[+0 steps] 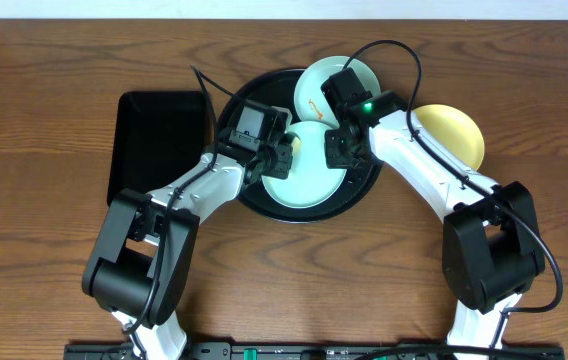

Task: Clean dirty plates on tray and stack at the side
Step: 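Scrub the tilted green plate with the sponge in the left gripper, then lift the sponge away from the plate with the left gripper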

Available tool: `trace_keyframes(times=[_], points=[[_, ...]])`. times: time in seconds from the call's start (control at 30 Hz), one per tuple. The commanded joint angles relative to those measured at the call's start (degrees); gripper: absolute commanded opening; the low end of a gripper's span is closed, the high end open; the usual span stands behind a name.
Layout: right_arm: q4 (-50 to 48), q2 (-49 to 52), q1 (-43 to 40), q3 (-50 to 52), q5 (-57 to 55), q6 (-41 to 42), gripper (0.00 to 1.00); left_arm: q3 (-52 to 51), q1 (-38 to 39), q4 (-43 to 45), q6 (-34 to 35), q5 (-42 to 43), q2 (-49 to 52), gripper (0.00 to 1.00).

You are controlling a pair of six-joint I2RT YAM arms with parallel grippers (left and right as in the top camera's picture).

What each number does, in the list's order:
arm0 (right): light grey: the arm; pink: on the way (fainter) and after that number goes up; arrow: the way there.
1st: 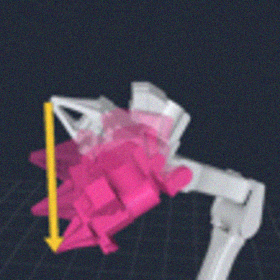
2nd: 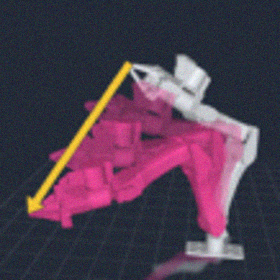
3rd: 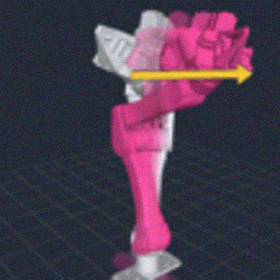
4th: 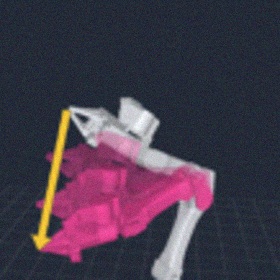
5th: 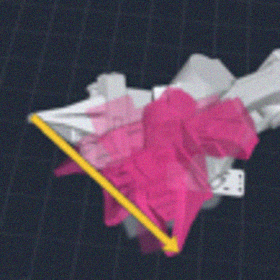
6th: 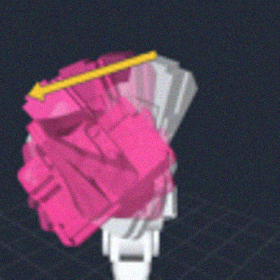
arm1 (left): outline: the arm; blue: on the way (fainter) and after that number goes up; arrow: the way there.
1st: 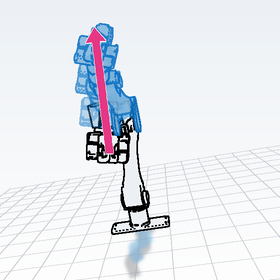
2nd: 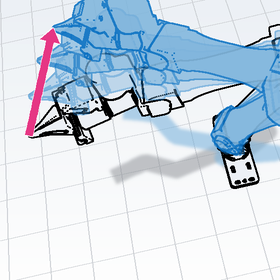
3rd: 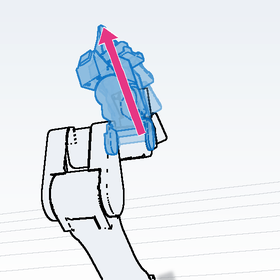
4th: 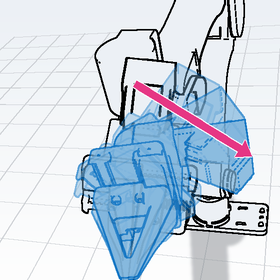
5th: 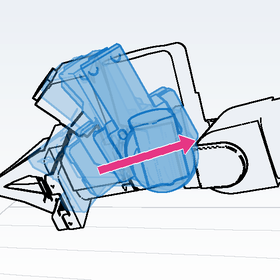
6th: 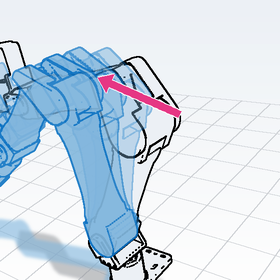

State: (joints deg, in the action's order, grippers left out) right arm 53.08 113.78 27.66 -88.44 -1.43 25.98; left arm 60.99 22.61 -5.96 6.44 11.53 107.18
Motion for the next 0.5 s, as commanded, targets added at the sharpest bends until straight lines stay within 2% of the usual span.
trace_keyframes(times=[0.0, 0.47], points=[[0.0, 0.0, 0.9, 0.1, 1.3, -1.4, 0.01, -0.8, -0.2, 1.3, 0.5, -4.0, 1.2, 0.08], [0.0, 0.1, 0.9, 0.1, 1.5, -1.4, 0.01, -0.8, -0.2, 16.0, 0.5, -4.8, -0.9, 0.08]])
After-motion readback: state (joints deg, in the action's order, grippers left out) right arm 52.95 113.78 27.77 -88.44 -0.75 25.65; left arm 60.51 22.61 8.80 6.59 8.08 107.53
